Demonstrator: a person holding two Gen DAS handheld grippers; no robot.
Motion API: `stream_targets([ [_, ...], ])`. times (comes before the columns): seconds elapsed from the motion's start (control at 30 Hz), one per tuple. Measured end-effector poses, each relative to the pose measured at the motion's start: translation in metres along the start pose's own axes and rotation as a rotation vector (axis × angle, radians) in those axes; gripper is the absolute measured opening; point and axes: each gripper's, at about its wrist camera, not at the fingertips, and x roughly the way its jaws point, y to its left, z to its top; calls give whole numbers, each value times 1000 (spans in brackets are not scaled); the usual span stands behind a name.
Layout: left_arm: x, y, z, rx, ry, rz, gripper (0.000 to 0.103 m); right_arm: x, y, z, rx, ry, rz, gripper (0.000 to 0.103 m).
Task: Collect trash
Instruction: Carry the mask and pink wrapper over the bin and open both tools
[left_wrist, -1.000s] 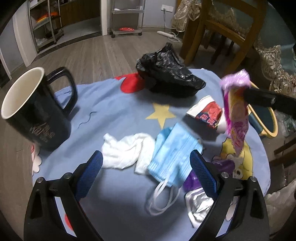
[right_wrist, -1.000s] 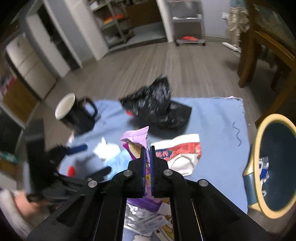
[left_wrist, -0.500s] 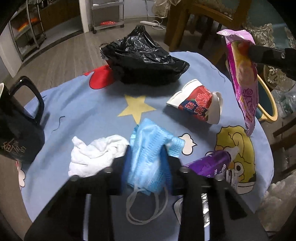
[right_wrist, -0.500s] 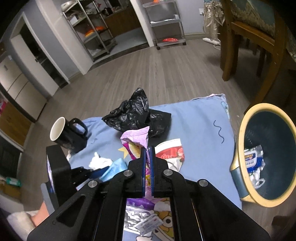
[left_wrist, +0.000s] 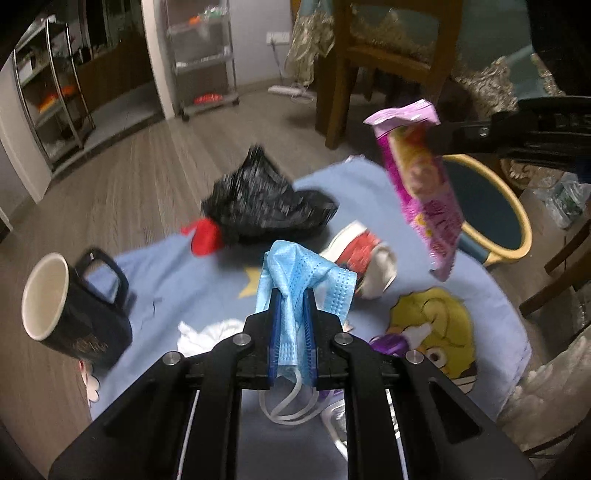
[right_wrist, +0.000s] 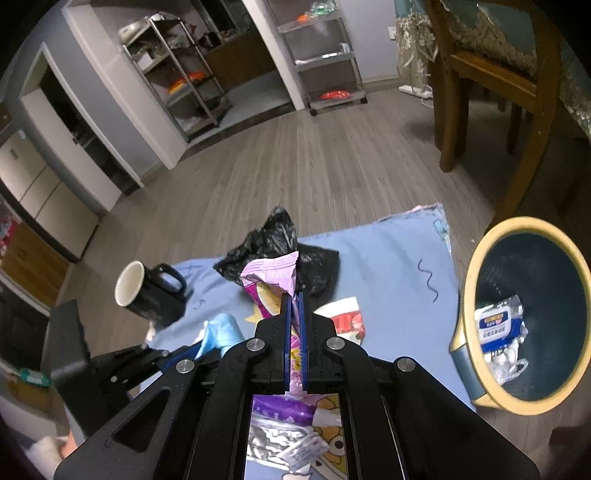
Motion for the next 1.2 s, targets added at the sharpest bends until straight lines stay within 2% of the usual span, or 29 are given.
stream_targets([
  [0.2, -18, -6, 17, 0, -54, -31, 11, -29, -8, 15, 20, -74, 25, 5],
  [0.33, -26, -20, 21, 21, -77, -53, 11, -55, -18, 26, 4, -135, 1, 5],
  [0.5, -33, -38, 25, 67, -93, -69, 11, -89, -41, 40, -40, -201, -98, 5],
  [0.67, -35, -56, 26, 103, -94, -91, 11, -109, -88, 47, -2, -223, -170, 5],
  [0.8, -32, -70, 31, 112, -84, -113, 11, -105, -133, 46, 44, -197, -297, 5],
  [1.07, -20, -112, 60, 150, -80, -154, 11, -59, -192, 29, 165, -39, -342, 5],
  [1.2, -1, -136, 80, 156, -36, -195, 11, -50, -209, 21, 232, -13, -343, 5],
])
